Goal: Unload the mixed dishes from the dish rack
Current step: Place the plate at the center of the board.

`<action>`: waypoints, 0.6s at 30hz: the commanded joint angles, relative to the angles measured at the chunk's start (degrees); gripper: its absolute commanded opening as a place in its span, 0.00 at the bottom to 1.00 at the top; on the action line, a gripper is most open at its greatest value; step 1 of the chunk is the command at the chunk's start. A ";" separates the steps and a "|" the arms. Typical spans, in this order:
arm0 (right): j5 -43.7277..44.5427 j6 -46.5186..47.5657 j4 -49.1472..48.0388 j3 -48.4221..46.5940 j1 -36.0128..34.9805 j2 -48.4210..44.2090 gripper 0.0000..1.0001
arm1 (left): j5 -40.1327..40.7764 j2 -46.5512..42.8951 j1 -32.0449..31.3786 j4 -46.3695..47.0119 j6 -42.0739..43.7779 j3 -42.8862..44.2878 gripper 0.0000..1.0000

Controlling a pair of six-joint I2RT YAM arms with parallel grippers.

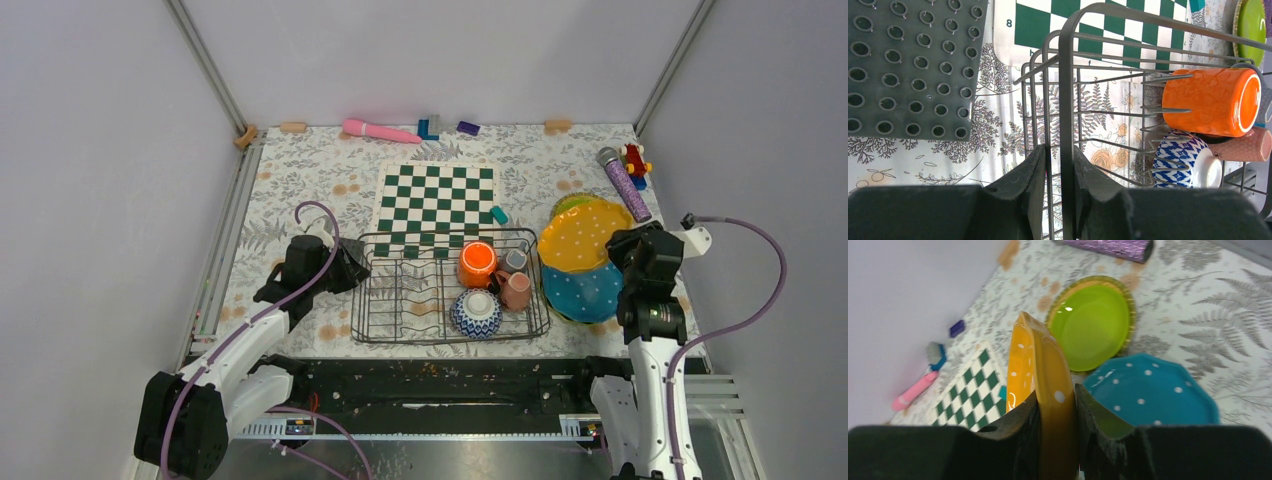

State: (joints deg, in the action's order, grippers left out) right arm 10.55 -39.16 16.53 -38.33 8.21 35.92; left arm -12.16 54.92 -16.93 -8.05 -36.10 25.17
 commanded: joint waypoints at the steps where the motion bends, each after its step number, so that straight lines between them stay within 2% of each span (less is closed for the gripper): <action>1: 8.62 -0.13 -4.73 -0.68 0.49 -2.17 0.00 | 0.44 0.73 0.05 -2.83 -0.34 0.06 0.21; 10: 17.22 1.85 0.55 2.05 0.54 -6.18 0.00 | 0.21 0.63 0.05 -2.81 0.01 0.14 0.22; 18: 18.46 1.86 1.65 4.93 0.51 -7.55 0.00 | -0.19 0.67 0.05 -2.66 0.06 0.06 0.23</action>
State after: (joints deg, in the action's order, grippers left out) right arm 26.06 -35.53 25.02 -33.23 8.58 29.95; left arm -12.21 54.92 -16.93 -8.05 -36.07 25.17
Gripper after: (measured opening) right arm 0.320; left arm 0.229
